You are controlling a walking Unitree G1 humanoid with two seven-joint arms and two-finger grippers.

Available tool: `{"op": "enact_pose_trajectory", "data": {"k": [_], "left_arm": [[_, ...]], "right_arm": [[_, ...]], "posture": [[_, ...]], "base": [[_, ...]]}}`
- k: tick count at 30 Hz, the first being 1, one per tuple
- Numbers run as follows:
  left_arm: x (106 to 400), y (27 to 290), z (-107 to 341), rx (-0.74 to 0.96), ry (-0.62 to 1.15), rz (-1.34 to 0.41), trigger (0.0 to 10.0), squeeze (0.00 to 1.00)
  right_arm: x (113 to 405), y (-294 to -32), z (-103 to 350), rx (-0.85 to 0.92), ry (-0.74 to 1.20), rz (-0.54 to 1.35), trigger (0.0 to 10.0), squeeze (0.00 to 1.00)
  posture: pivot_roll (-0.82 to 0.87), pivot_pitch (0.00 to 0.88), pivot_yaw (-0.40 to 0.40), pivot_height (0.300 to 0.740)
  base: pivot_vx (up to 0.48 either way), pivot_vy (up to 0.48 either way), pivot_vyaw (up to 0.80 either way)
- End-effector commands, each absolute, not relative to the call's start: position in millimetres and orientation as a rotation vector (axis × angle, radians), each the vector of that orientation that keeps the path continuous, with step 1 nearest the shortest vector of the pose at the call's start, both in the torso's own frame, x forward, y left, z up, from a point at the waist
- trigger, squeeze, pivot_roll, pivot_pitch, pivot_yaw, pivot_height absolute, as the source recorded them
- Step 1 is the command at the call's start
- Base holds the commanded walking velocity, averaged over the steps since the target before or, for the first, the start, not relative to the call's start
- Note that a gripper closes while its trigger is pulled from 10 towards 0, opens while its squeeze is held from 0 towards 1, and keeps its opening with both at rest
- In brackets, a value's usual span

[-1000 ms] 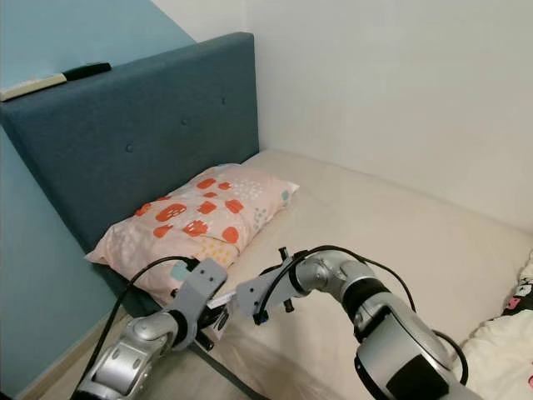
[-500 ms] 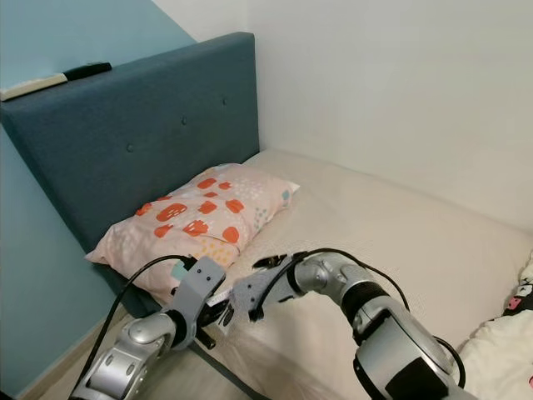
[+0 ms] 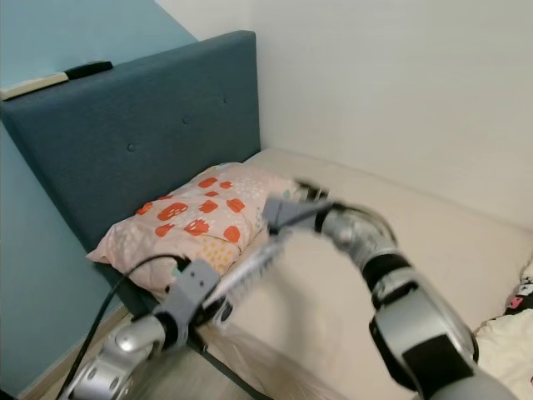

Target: Clean up the room

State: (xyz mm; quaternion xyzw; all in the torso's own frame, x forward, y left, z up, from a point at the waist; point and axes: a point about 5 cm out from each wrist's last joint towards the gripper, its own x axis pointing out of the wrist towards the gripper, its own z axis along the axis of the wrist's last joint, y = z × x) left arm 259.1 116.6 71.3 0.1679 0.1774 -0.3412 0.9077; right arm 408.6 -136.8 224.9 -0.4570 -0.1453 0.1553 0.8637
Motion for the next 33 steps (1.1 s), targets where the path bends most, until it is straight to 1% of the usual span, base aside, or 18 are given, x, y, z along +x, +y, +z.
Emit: {"op": "enact_pose_trajectory", "data": {"k": [1, 3, 5, 6, 7, 9, 10, 12, 13, 15, 16, 18, 20, 24, 25, 26, 28, 33], "left_arm": [[260.9, 118.6, 72.5, 0.319, 0.364, -0.667, 0.0, 0.0], [260.9, 118.6, 72.5, 0.319, 0.364, -0.667, 0.0, 0.0], [262.7, 133.4, 69.1, 0.2, 0.401, -0.482, 0.0, 0.0], [262.7, 133.4, 69.1, 0.2, 0.401, -0.482, 0.0, 0.0], [262.9, 139.1, 68.7, 0.129, 0.408, -0.403, 0.0, 0.0], [263.3, 146.7, 68.9, -0.031, 0.403, -0.252, 0.0, 0.0], [263.3, 146.7, 68.9, -0.031, 0.403, -0.252, 0.0, 0.0], [264.3, 152.0, 67.7, -0.184, 0.406, -0.13, 0.0, 0.0], [264.3, 152.0, 67.7, -0.184, 0.406, -0.13, 0.0, 0.0], [264.7, 155.2, 64.4, -0.388, 0.428, -0.031, 0.0, 0.0], [264.7, 155.2, 64.4, -0.388, 0.428, -0.031, 0.0, 0.0], [264.5, 154.9, 62.2, -0.536, 0.446, -0.002, 0.0, 0.0], [264.4, 154.3, 61.9, -0.568, 0.449, -0.003, 0.0, 0.0], [263.9, 146.0, 70.9, -0.711, 0.445, -0.112, 0.0, 0.0], [263.9, 146.0, 70.9, -0.711, 0.445, -0.112, 0.0, 0.0], [262.4, 143.7, 74.7, -0.802, 0.452, -0.14, 0.0, 0.0], [260.4, 141.7, 77.0, -0.875, 0.462, -0.176, 0.0, 0.0], [257.3, 140.6, 83.8, -0.953, 0.462, -0.223, 0.0, 0.0]], "right_arm": [[408.3, -142.0, 216.7, -0.818, -0.256, 0.292, 10.0, 0.0], [408.3, -142.0, 216.7, -0.818, -0.256, 0.292, 10.0, 0.0], [406.1, -150.2, 194.2, -0.462, -0.134, 0.23, 10.0, 0.0], [406.1, -150.2, 194.2, -0.462, -0.134, 0.23, 10.0, 0.0], [403.0, -151.9, 179.5, -0.343, -0.076, 0.211, 10.0, 0.0], [394.5, -153.2, 151.9, -0.201, 0.004, 0.162, 10.0, 0.0], [394.5, -153.2, 151.9, -0.201, 0.004, 0.162, 10.0, 0.0], [388.0, -152.9, 135.7, -0.117, 0.045, 0.131, 10.0, 0.0], [388.0, -152.9, 135.7, -0.117, 0.045, 0.131, 10.0, 0.0], [382.0, -152.0, 124.2, -0.074, 0.062, 0.118, 10.0, 0.0], [382.0, -152.0, 124.2, -0.074, 0.062, 0.118, 10.0, 0.0], [373.5, -148.7, 110.8, -0.016, 0.076, 0.134, 10.0, 0.0], [370.4, -147.5, 106.6, 0.0, 0.077, 0.142, 10.0, 0.0], [355.7, -136.2, 90.5, 0.126, 0.115, 0.236, 10.0, 0.0], [355.7, -136.2, 90.5, 0.126, 0.115, 0.236, 10.0, 0.0], [349.6, -130.0, 82.6, 0.192, 0.17, 0.295, 10.0, 0.0], [343.5, -122.9, 75.2, 0.239, 0.218, 0.367, 10.0, 0.0], [334.0, -114.3, 68.1, 0.284, 0.277, 0.492, 10.0, 0.0]], "posture": [[-0.02, 0.103, -0.021, 0.74], [-0.02, 0.103, -0.021, 0.74], [-0.02, 0.113, -0.019, 0.74], [-0.02, 0.113, -0.019, 0.74], [-0.01, 0.114, -0.019, 0.74], [-0.01, 0.118, -0.021, 0.74], [-0.01, 0.118, -0.021, 0.74], [-0.02, 0.121, -0.02, 0.74], [-0.02, 0.121, -0.02, 0.74], [-0.02, 0.121, -0.019, 0.74], [-0.02, 0.121, -0.019, 0.74], [-0.02, 0.125, -0.016, 0.74], [-0.02, 0.125, -0.016, 0.74], [-0.03, 0.126, -0.016, 0.74], [-0.03, 0.126, -0.016, 0.74], [-0.03, 0.126, -0.016, 0.74], [-0.03, 0.126, -0.018, 0.74], [-0.03, 0.125, -0.02, 0.74]], "base": [[0.0, 0.0, 0.0], [0.0, 0.0, 0.0], [0.0, 0.0, 0.0], [0.0, 0.0, 0.0], [0.0, 0.0, 0.0], [0.0, 0.0, 0.0], [0.0, 0.0, 0.0], [0.0, 0.0, 0.0], [0.0, 0.0, 0.0], [0.0, 0.0, 0.0], [0.0, 0.0, 0.0], [0.0, 0.0, 0.0], [0.0, 0.0, 0.0], [0.0, 0.0, 0.0], [0.0, 0.0, 0.0], [0.0, 0.0, 0.0], [0.0, 0.0, 0.0], [0.0, 0.0, 0.0]]}}
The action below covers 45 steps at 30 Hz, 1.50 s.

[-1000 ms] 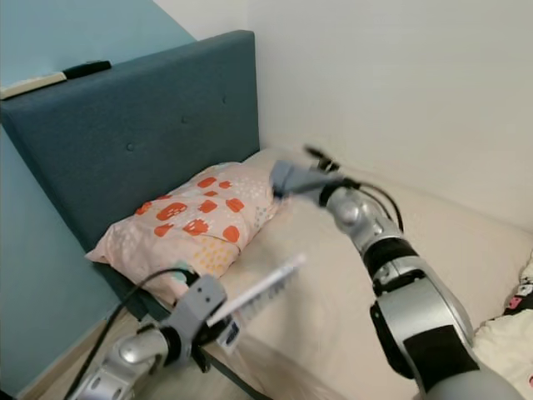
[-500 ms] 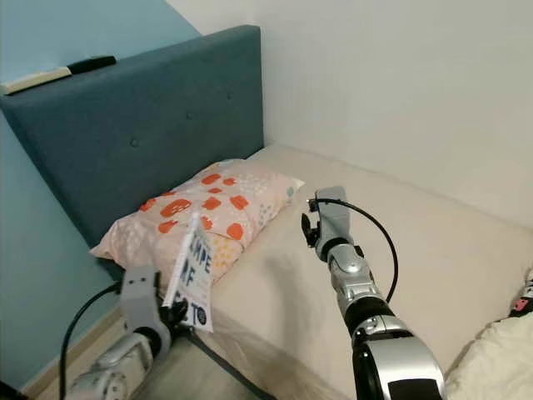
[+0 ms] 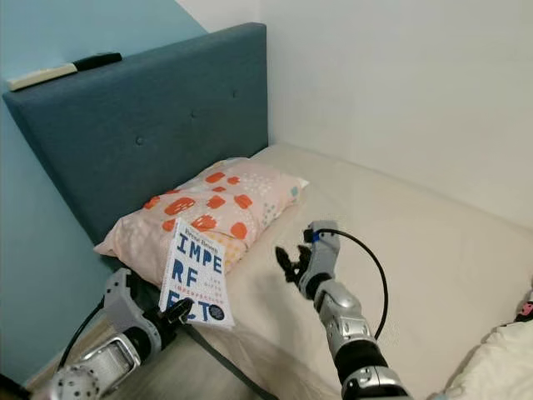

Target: Clean up the room

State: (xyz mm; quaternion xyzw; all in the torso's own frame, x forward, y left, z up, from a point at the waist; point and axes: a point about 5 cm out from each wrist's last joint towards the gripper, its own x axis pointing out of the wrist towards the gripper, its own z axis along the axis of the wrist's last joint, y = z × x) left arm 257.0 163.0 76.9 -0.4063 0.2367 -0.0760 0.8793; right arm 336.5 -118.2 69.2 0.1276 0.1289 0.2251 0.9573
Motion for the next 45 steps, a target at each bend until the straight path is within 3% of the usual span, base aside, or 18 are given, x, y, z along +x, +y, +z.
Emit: {"op": "enact_pose_trajectory", "data": {"k": [1, 4, 7, 8, 15, 20, 21, 23, 30, 31, 45], "left_arm": [[257.3, 140.6, 83.8, -0.953, 0.462, -0.223, 0.0, 0.0], [251.7, 141.8, 93.1, -1.042, 0.427, -0.322, 0.0, 0.0], [250.6, 142.3, 95.1, -1.059, 0.415, -0.345, 0.0, 0.0], [247.7, 142.2, 96.4, -1.045, 0.421, -0.393, 0.0, 0.0], [240.9, 143.5, 96.1, -1.048, 0.446, -0.459, 0.0, 0.0], [239.3, 146.9, 96.8, -1.118, 0.423, -0.46, 0.0, 0.0], [237.7, 149.2, 102.7, -1.183, 0.372, -0.492, 0.0, 0.0], [237.2, 151.8, 106.1, -1.234, 0.335, -0.506, 0.0, 0.0], [236.9, 154.8, 110.2, -1.304, 0.281, -0.528, 0.0, 0.0], [235.3, 154.4, 112.3, -1.312, 0.271, -0.555, 0.0, 0.0], [223.6, 137.2, 122.5, -1.25, 0.327, -0.735, 0.0, 0.0]], "right_arm": [[334.0, -114.3, 68.1, 0.284, 0.277, 0.492, 10.0, 0.0], [323.7, -113.7, 69.9, 0.297, 0.289, 0.635, 10.0, 0.0], [321.7, -114.4, 71.1, 0.298, 0.286, 0.664, 10.0, 0.0], [318.0, -118.1, 73.3, 0.303, 0.289, 0.709, 10.0, 1.0], [307.3, -130.8, 80.4, 0.387, 0.322, 0.832, 10.0, 1.0], [302.0, -134.9, 86.9, 0.455, 0.316, 0.872, 10.0, 1.0], [298.9, -137.2, 93.9, 0.583, 0.291, 0.895, 10.0, 1.0], [296.1, -138.9, 99.0, 0.673, 0.276, 0.916, 10.0, 1.0], [295.5, -144.4, 101.2, 0.73, 0.272, 0.883, 10.0, 1.0], [296.7, -146.2, 100.3, 0.754, 0.277, 0.858, 10.0, 0.0], [297.3, -143.9, 115.5, 1.051, 0.303, 0.881, 10.0, 0.0]], "posture": [[-0.03, 0.125, -0.02, 0.74], [-0.03, 0.123, -0.02, 0.74], [-0.03, 0.123, -0.02, 0.74], [-0.03, 0.115, -0.019, 0.74], [-0.04, 0.108, -0.019, 0.74], [-0.04, 0.101, -0.019, 0.74], [-0.04, 0.101, -0.019, 0.74], [-0.04, 0.099, -0.02, 0.74], [-0.04, 0.104, -0.02, 0.74], [-0.04, 0.105, -0.018, 0.74], [-0.04, 0.11, -0.021, 0.74]], "base": [[0.0, 0.0, 0.0], [0.0, 0.0, 0.0], [0.0, 0.0, 0.0], [0.0, 0.0, 0.0], [0.0, 0.0, 0.0], [0.0, 0.0, 0.0], [0.0, 0.0, 0.0], [0.0, 0.0, 0.0], [0.0, 0.0, 0.0], [0.0, 0.0, 0.0], [0.0, 0.0, 0.0]]}}
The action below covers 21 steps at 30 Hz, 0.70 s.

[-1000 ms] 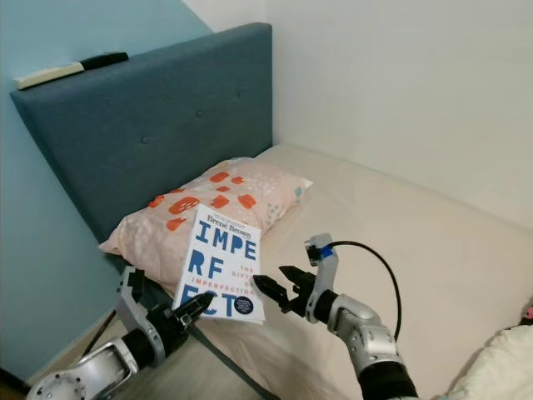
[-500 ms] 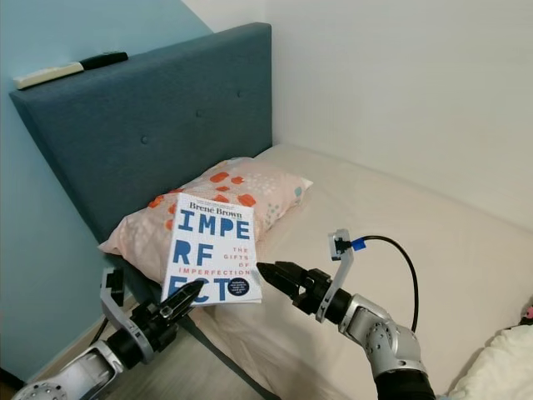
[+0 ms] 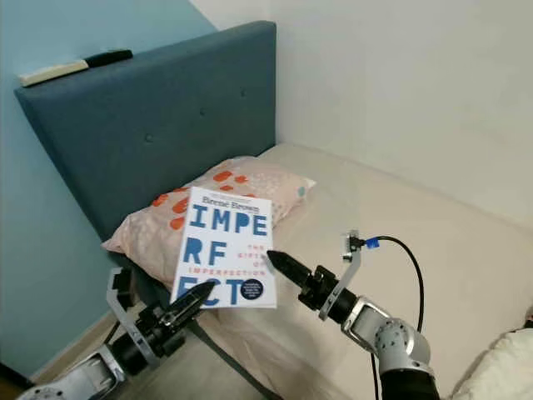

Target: Clean up the room

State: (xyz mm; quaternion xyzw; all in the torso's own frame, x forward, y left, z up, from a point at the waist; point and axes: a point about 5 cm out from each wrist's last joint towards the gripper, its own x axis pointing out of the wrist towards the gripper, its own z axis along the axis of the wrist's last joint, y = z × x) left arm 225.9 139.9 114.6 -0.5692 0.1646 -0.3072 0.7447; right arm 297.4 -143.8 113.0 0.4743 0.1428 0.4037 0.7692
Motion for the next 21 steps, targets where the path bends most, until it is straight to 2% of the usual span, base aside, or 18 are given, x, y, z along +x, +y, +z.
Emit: {"op": "enact_pose_trajectory", "data": {"k": [1, 6, 7, 9, 10, 21], "left_arm": [[222.3, 135.0, 122.6, -1.238, 0.339, -0.752, 0.0, 0.0], [221.8, 132.1, 120.5, -1.215, 0.368, -0.757, 0.0, 0.0], [222.3, 132.4, 120.7, -1.215, 0.366, -0.758, 0.0, 0.0], [222.6, 132.6, 120.9, -1.216, 0.364, -0.758, 0.0, 0.0], [222.8, 132.9, 121.4, -1.216, 0.36, -0.761, 0.0, 0.0], [222.6, 135.9, 121.1, -1.2, 0.356, -0.76, 0.0, 0.0]], "right_arm": [[296.6, -142.9, 117.2, 1.06, 0.308, 0.902, 10.0, 0.0], [290.5, -134.3, 119.6, 0.968, 0.349, 0.978, 10.0, 0.0], [290.9, -133.1, 119.8, 0.954, 0.359, 0.976, 7.1, 0.0], [291.3, -132.6, 119.9, 0.948, 0.366, 0.973, 7.1, 0.0], [292.1, -132.6, 120.2, 0.95, 0.371, 0.967, 0.0, 0.0], [296.6, -137.3, 121.8, 0.973, 0.37, 0.926, 0.0, 0.0]], "posture": [[-0.04, 0.112, -0.021, 0.74], [-0.04, 0.113, -0.022, 0.74], [-0.04, 0.113, -0.022, 0.74], [-0.04, 0.113, -0.022, 0.74], [-0.04, 0.113, -0.022, 0.74], [-0.04, 0.112, -0.02, 0.74]], "base": [[0.0, 0.0, 0.0], [0.0, 0.0, 0.0], [0.0, 0.0, 0.0], [0.0, 0.0, 0.0], [0.0, 0.0, 0.0], [0.0, 0.0, 0.0]]}}
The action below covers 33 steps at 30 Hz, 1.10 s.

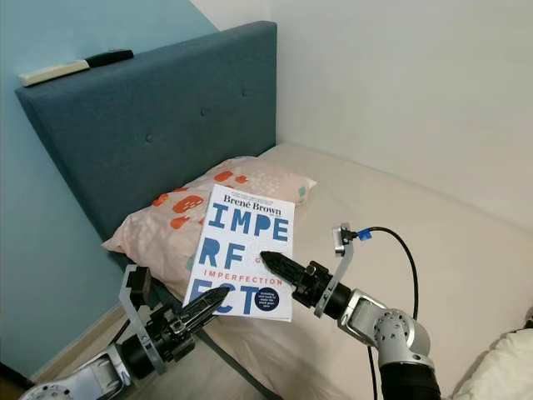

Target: Clean up the room

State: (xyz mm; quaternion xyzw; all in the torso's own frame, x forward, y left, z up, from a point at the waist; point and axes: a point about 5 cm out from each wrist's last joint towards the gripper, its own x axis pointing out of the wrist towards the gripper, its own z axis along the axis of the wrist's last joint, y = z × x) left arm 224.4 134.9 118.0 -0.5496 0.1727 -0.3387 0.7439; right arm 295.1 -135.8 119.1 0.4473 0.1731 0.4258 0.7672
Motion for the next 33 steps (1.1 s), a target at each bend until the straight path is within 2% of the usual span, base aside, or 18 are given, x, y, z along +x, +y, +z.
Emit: {"op": "enact_pose_trajectory", "data": {"k": [1, 18, 19, 20, 33], "left_arm": [[222.6, 136.0, 120.9, -1.199, 0.357, -0.759, 0.0, 0.0], [222.2, 134.3, 119.6, -1.157, 0.373, -0.764, 0.0, 0.0], [222.8, 134.9, 119.9, -1.14, 0.364, -0.76, 2.9, 0.02], [223.2, 135.1, 120.1, -1.135, 0.359, -0.753, 10.0, 1.0], [225.5, 140.3, 114.4, -1.115, 0.364, -0.688, 10.0, 1.0]], "right_arm": [[296.1, -137.3, 122.0, 0.973, 0.367, 0.928, 0.0, 0.0], [295.5, -136.8, 123.8, 0.987, 0.351, 0.929, 0.0, 0.0], [295.8, -136.8, 123.8, 0.988, 0.349, 0.928, 0.0, 0.0], [296.0, -136.9, 124.0, 0.987, 0.347, 0.926, 0.0, 0.0], [304.0, -145.9, 128.9, 0.975, 0.289, 0.873, 0.0, 0.0]], "posture": [[-0.04, 0.112, -0.02, 0.74], [-0.04, 0.114, -0.017, 0.74], [-0.04, 0.114, -0.017, 0.74], [-0.04, 0.115, -0.017, 0.74], [-0.04, 0.114, -0.016, 0.74]], "base": [[0.0, 0.0, 0.0], [0.0, 0.0, 0.0], [0.0, 0.0, 0.0], [0.0, 0.0, 0.0], [0.0, 0.0, 0.0]]}}
